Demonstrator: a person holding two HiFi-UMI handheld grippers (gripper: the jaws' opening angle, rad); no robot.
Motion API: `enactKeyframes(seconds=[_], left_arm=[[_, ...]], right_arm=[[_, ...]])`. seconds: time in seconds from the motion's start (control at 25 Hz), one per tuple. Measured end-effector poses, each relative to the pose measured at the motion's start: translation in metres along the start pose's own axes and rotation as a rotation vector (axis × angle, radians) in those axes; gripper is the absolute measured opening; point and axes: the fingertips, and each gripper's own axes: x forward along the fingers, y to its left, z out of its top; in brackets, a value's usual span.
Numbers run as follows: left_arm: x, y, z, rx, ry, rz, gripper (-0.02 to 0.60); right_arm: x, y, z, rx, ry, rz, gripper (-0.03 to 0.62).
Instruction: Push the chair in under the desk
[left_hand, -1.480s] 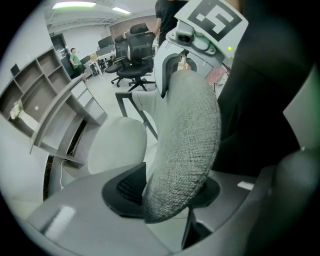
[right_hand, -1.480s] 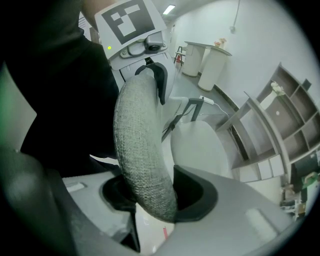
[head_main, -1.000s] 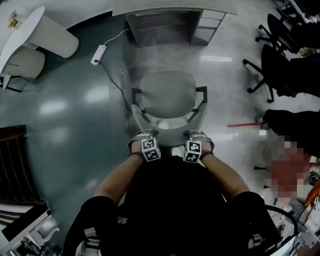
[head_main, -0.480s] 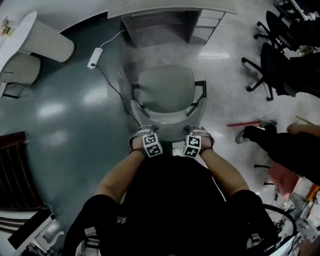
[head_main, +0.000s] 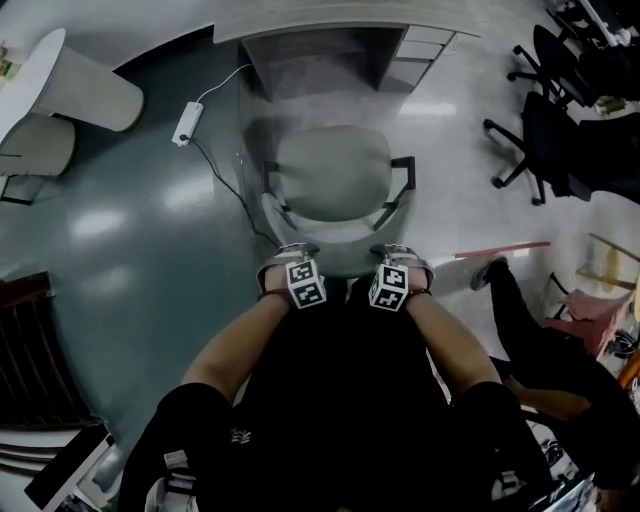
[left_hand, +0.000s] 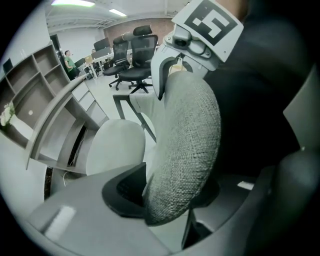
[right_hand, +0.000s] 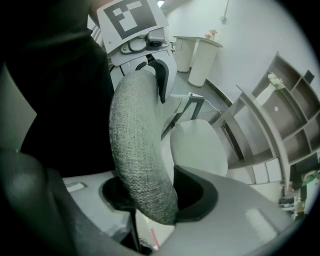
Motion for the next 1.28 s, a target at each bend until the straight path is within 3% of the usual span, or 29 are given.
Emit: enactKeyframes(seconds=[0.24, 1.28], left_arm=[[0.007, 0.019, 0.004, -0.011, 0.006, -0.006, 0.192], [0.015, 0.175, 0.002, -0.037, 0.066, 0.003, 0.193]], right_arm=[[0.006, -0.02, -0.003, 0.008, 0.012, 0.015, 0.172], [0.035, -0.169, 0.025, 0.006, -0.015, 0.017, 0.172]])
